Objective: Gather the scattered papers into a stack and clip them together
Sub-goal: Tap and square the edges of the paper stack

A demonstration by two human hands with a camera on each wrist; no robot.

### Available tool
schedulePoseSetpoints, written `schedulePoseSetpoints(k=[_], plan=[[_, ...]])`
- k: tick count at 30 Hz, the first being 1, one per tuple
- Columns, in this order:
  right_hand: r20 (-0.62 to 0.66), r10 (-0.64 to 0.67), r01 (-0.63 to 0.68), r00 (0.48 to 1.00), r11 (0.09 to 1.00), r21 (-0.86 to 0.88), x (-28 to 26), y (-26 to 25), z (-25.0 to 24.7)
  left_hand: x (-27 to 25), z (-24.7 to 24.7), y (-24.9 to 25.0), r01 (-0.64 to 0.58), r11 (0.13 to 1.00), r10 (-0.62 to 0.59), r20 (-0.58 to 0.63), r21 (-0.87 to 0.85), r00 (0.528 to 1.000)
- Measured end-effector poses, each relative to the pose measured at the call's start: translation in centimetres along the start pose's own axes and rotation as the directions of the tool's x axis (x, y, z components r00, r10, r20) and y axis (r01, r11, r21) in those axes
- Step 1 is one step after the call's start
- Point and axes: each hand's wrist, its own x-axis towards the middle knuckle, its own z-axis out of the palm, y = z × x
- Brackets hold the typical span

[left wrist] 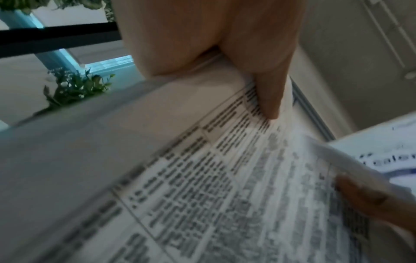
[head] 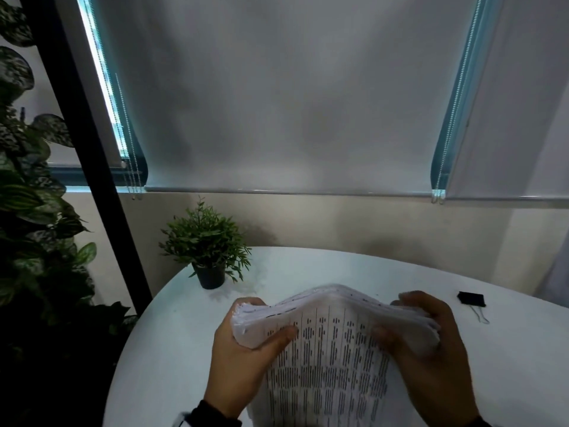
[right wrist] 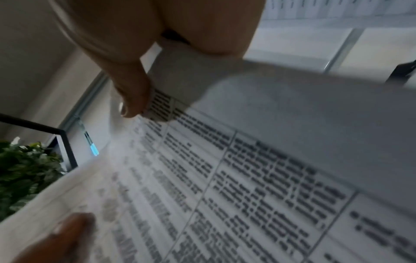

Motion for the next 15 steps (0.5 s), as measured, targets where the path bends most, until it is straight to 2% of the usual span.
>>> schedulePoseSetpoints(k=[2, 5, 7, 8, 9, 10, 12, 14, 15], plan=[[-0.055, -0.011, 0.013, 0.998, 0.999, 0.041, 0.1, -1.3, 0.2, 0.0, 0.0, 0.3, -0.037, 0.999, 0.037, -0.010, -0.016, 0.999], [-0.042, 0.049, -0.043, 0.998, 0.990, 0.137, 0.2, -1.5, -0.6, -0.1, -1.1, -0.7, -0.046, 0.996, 0.046, -0.001, -0.074, 0.999], [0.010, 0.156, -0.156, 0.988, 0.984, 0.086, -0.5, 0.3, -0.9, -0.4, -1.3, -1.8, 0.046, 0.990, -0.033, 0.099, -0.132, 0.995], [0.076, 0.247, -0.252, 0.966, 0.966, 0.057, -0.9, 0.7, -0.7, -0.6, -1.0, -2.0, 0.076, 0.991, -0.061, 0.132, -0.113, 0.989], [0.132, 0.336, -0.344, 0.933, 0.938, 0.042, -1.2, 1.1, -0.6, -0.7, -0.7, -1.8, 0.075, 0.995, -0.065, 0.133, -0.066, 0.989], [0.131, 0.394, -0.402, 0.910, 0.915, 0.039, -1.2, 0.8, -0.5, -0.6, -0.5, -1.8, 0.063, 0.997, -0.058, 0.110, -0.044, 0.992], [0.066, 0.371, -0.376, 0.926, 0.923, 0.086, -1.0, 0.2, -0.8, -0.7, -0.3, -0.9, 0.053, 0.995, -0.047, 0.071, -0.081, 0.996], [0.017, 0.278, -0.277, 0.961, 0.952, 0.128, -0.1, -1.4, -0.9, -0.4, -0.8, -0.3, 0.016, 0.990, -0.006, 0.074, -0.138, 0.997], [0.048, 0.203, -0.207, 0.978, 0.971, 0.119, 0.1, -1.3, -1.2, -0.4, -1.2, -0.3, 0.011, 0.987, 0.006, 0.105, -0.158, 0.994]])
